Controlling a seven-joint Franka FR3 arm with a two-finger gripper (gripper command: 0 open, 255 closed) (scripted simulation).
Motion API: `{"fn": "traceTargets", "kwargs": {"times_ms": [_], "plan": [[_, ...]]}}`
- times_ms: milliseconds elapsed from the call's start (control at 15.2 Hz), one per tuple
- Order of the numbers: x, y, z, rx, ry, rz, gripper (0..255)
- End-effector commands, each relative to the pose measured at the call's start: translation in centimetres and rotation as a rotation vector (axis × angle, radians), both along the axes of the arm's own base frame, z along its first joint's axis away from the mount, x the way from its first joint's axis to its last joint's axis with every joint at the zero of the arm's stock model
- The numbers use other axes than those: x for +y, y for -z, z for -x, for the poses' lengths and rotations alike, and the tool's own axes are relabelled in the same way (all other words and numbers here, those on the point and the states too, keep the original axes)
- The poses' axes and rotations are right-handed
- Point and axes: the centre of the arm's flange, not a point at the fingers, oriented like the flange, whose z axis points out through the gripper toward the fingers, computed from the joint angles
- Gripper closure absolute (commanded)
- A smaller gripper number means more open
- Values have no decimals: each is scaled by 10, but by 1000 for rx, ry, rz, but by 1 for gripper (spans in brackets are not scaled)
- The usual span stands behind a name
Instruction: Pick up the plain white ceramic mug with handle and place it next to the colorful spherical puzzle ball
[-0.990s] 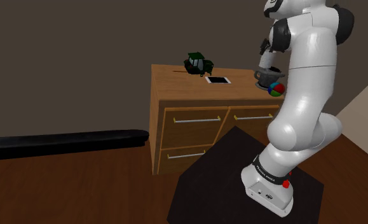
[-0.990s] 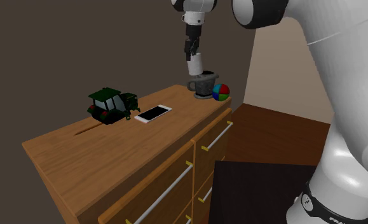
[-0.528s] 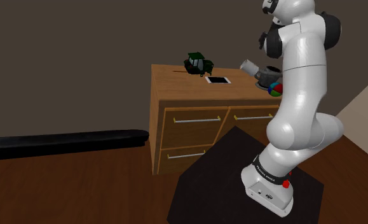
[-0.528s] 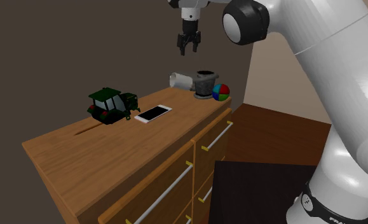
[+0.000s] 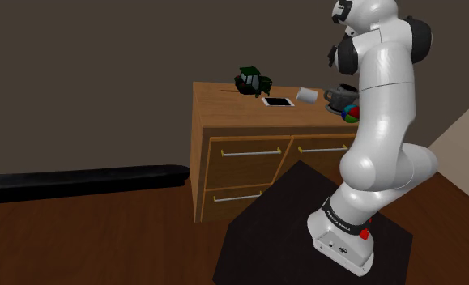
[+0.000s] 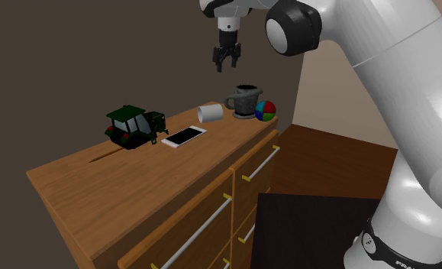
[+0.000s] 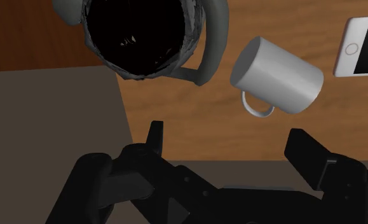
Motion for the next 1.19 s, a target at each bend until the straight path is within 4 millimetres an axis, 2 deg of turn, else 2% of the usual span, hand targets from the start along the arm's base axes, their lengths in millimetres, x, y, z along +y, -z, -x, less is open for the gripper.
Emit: {"fn": "traceTargets", "kwargs": {"times_ms": [0, 132, 198, 792, 858, 1122], "plan": [[0, 0, 0, 0, 0, 0, 0], [0, 0, 0, 0, 0, 0, 0], [0, 0, 0, 0, 0, 0, 255], [0, 0, 0, 0, 0, 0, 255], [0, 0, 0, 0, 0, 0, 0], [-33, 51, 69, -300, 150, -220, 0]]}}
